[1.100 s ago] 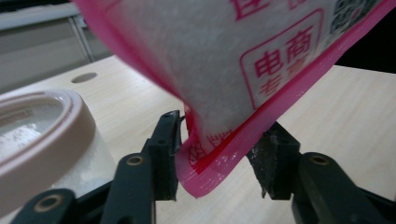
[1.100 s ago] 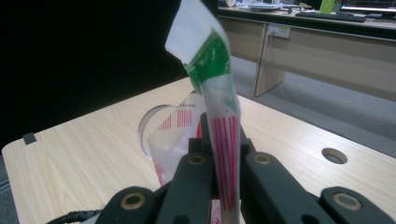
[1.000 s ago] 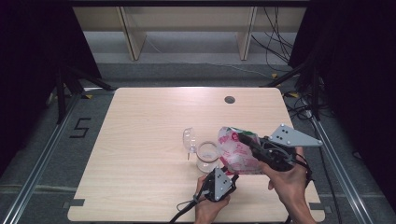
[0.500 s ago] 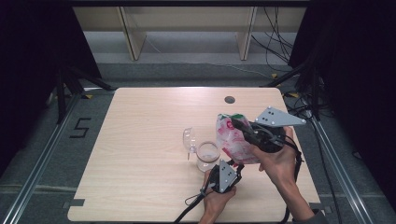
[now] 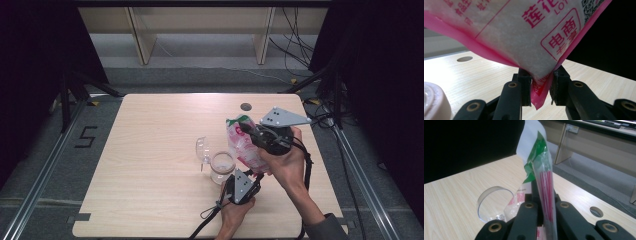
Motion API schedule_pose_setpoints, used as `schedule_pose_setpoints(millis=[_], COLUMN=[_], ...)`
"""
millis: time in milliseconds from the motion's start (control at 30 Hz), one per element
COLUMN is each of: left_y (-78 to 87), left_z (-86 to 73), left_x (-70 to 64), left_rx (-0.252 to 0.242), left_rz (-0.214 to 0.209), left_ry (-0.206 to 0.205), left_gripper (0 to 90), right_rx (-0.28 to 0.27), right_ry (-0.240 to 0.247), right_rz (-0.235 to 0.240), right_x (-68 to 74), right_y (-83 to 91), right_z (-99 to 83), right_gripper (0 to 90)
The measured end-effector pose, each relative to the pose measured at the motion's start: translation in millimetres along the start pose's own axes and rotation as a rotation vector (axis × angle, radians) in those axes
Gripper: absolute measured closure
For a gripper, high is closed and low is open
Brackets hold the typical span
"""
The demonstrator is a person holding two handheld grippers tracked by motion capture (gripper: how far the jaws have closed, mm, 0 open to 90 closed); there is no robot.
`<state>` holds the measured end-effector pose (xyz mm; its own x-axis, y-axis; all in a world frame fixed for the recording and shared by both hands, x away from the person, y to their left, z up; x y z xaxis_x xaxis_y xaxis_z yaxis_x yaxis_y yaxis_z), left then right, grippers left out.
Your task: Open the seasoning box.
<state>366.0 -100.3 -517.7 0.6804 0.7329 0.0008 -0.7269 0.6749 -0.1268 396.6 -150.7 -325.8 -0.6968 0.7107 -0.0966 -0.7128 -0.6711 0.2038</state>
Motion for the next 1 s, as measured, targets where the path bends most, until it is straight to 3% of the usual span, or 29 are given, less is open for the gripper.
schedule_pose_setpoints(millis=[67, 167, 233, 400, 433, 667, 867, 1000], left_y=[-0.4, -0.9, -1.4, -1.8, -1.7, -2.4, -3.9, -3.9], left_z=[-0.9, -2.0, -2.5, -3.6, -3.6, -4.8, -5.9, -7.3], left_x=[-0.6, -0.5, -0.7, -1.3, -1.3, -1.4, -4.9, -5.4], left_rx=[0.003, 0.004, 0.002, 0.009, 0.010, 0.018, 0.010, 0.024], left_rz=[-0.004, -0.012, -0.013, -0.021, -0.021, -0.043, -0.061, -0.069], left_ry=[0.007, 0.012, 0.018, 0.026, 0.026, 0.026, 0.062, 0.042], left_gripper=[73.2, 73.3, 73.3, 73.5, 73.5, 73.5, 73.7, 73.8], right_rx=[0.012, 0.040, 0.037, 0.062, 0.059, 0.105, 0.137, 0.167], right_ry=[-0.006, -0.011, 0.010, -0.016, 0.002, 0.000, 0.005, 0.010], right_rz=[0.017, 0.010, 0.011, 0.006, 0.012, 0.023, 0.018, 0.023], right_x=[2.2, 4.3, 3.1, 5.3, 4.4, 4.7, 6.9, 7.4], right_y=[-4.5, -8.2, -12.0, -18.7, -20.5, -29.7, -37.5, -41.0], right_z=[-1.4, -2.6, -2.8, -5.0, -4.8, -6.9, -11.0, -13.4], right_gripper=[90.0, 90.0, 90.0, 90.0, 90.0, 90.0, 90.0, 90.0])
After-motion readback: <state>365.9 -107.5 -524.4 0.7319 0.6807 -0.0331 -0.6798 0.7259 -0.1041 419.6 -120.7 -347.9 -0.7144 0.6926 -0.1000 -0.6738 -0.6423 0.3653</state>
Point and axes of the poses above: each handheld gripper's, and its own axes: y roughly backward along the jaws, z roughly out of its top, x roughly to its left, the point moved 4 cm from there along -y, roughly forward along the jaws, and after that the axes turned 11 degrees about -x, right-handed, at the moved point
